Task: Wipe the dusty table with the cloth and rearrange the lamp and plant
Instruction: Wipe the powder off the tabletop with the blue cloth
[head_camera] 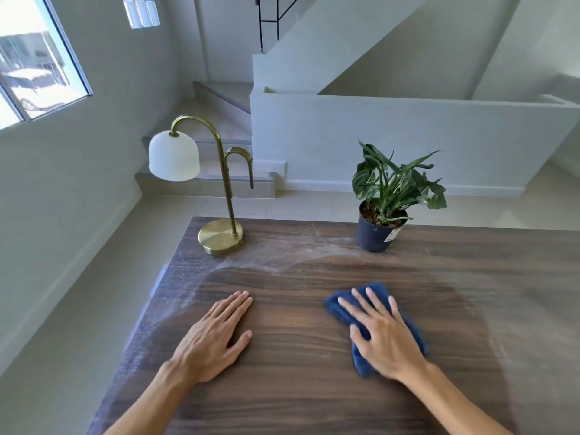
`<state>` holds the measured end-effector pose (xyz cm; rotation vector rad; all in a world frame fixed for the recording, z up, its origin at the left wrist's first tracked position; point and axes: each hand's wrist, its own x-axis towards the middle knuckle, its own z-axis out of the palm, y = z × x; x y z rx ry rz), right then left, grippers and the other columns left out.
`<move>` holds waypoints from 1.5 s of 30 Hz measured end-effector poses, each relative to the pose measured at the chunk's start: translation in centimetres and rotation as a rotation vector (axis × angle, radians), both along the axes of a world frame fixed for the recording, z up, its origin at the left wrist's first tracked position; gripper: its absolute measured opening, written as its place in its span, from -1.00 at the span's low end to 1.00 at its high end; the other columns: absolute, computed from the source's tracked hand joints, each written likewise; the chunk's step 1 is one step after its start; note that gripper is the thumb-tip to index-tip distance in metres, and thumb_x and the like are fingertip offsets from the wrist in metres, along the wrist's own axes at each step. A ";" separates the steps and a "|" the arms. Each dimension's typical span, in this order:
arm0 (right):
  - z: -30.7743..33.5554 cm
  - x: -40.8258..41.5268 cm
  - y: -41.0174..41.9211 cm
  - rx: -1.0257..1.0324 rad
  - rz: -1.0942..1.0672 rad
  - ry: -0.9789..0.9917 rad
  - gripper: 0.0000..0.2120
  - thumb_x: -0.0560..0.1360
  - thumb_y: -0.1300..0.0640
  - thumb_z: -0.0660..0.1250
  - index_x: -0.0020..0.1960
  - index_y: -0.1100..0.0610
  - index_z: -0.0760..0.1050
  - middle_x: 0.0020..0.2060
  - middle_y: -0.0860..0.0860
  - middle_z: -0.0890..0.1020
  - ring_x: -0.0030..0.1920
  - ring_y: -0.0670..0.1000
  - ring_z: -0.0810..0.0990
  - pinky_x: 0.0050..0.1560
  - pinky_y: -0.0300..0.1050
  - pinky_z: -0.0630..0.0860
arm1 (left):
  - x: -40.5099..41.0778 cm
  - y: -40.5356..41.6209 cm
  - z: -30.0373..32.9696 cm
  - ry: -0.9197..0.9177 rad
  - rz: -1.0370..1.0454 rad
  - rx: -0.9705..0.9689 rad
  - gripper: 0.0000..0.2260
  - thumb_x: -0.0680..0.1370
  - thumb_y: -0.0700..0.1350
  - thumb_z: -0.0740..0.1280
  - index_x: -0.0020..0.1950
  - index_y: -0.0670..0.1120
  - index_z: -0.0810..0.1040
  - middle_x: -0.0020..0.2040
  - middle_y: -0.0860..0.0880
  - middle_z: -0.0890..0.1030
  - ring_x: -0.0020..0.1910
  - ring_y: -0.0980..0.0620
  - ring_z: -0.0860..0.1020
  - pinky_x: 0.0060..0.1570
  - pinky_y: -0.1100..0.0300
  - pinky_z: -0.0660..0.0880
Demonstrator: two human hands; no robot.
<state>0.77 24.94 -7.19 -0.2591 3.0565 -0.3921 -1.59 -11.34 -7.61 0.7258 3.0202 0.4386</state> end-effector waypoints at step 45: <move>-0.9 -1.0 -1.7 -0.164 -0.189 0.056 -0.52 0.66 0.05 0.12 0.56 -0.17 0.21 0.59 -0.07 0.18 0.60 -0.10 -0.03 0.59 -0.07 -0.11 | -0.6 -0.6 -0.5 0.010 0.021 0.043 -0.42 0.65 0.19 -0.12 0.62 -0.03 -0.02 0.62 0.06 -0.04 0.57 0.24 -0.20 0.56 0.17 -0.15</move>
